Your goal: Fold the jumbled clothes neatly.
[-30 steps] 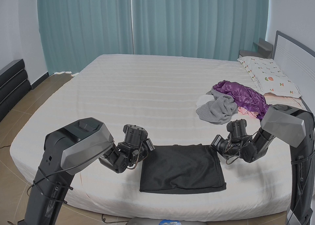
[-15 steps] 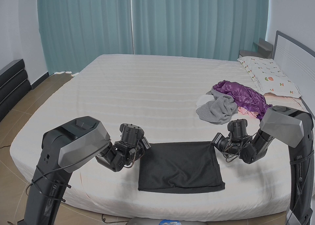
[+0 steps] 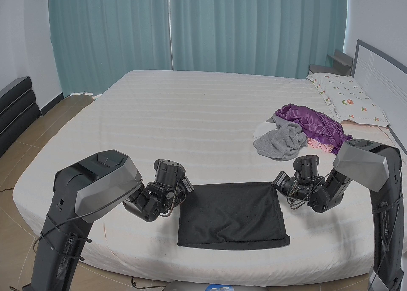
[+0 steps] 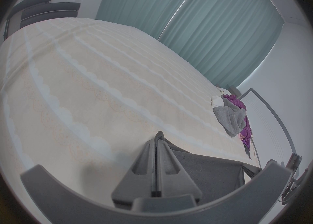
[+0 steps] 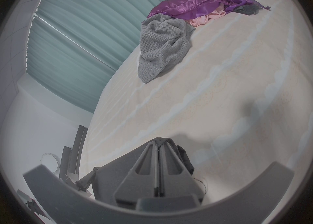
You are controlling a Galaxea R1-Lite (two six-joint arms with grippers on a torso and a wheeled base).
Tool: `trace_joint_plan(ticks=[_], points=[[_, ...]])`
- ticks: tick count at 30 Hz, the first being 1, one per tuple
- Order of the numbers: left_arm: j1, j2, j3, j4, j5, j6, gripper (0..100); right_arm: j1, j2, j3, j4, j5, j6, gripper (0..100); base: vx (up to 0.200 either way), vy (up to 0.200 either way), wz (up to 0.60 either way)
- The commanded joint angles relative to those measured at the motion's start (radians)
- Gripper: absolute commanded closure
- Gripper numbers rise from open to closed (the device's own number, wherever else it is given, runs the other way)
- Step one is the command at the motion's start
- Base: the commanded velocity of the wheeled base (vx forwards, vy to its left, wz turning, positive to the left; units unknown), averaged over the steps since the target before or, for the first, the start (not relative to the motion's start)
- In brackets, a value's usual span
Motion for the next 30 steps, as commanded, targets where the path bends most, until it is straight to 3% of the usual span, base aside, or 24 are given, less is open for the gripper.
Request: trace_joint_plan(ticks=[1,2,3,4,5,10,16,23,24,30], points=[[0.0,0.0,0.0,0.002,-0.001,-0.001,100,0.001,0.01,0.004,-0.001,0.0,-0.001,100,0.0,0.0,0.0],[0.001,0.0,0.0,0.003,-0.002,-0.002,100,0.001,0.01,0.006,-0.002,0.0,-0.002,100,0.0,0.0,0.0],[0.0,-0.002,0.001,0.003,-0.002,-0.002,100,0.001,0.01,0.006,-0.001,0.0,-0.002,0,0.0,0.0,0.0],[0.0,-0.002,0.001,0.003,-0.004,-0.002,100,0.001,0.008,0.007,-0.001,0.0,-0.002,0,0.0,0.0,0.0],[0.0,-0.002,0.001,0.003,-0.004,-0.002,0,0.001,0.008,0.007,-0.001,0.0,-0.002,0,0.0,0.0,0.0],[0.001,-0.005,0.004,0.003,-0.004,-0.007,0,0.001,-0.018,0.024,-0.012,0.003,0.002,0,0.0,0.0,0.0],[0.02,-0.057,0.049,0.003,-0.002,-0.076,0,-0.001,-0.099,0.164,-0.091,0.026,0.001,0,0.0,0.0,0.0],[0.076,-0.174,0.182,-0.003,-0.048,-0.132,0,-0.019,-0.182,0.359,-0.208,0.146,-0.054,0,0.0,0.0,0.0],[0.084,-0.184,0.196,0.0,-0.082,-0.139,0,-0.022,-0.193,0.391,-0.219,0.175,-0.074,0,0.0,0.0,0.0],[0.087,-0.189,0.199,0.003,-0.096,-0.149,0,-0.028,-0.188,0.446,-0.249,0.186,-0.126,0,0.0,0.0,0.0]])
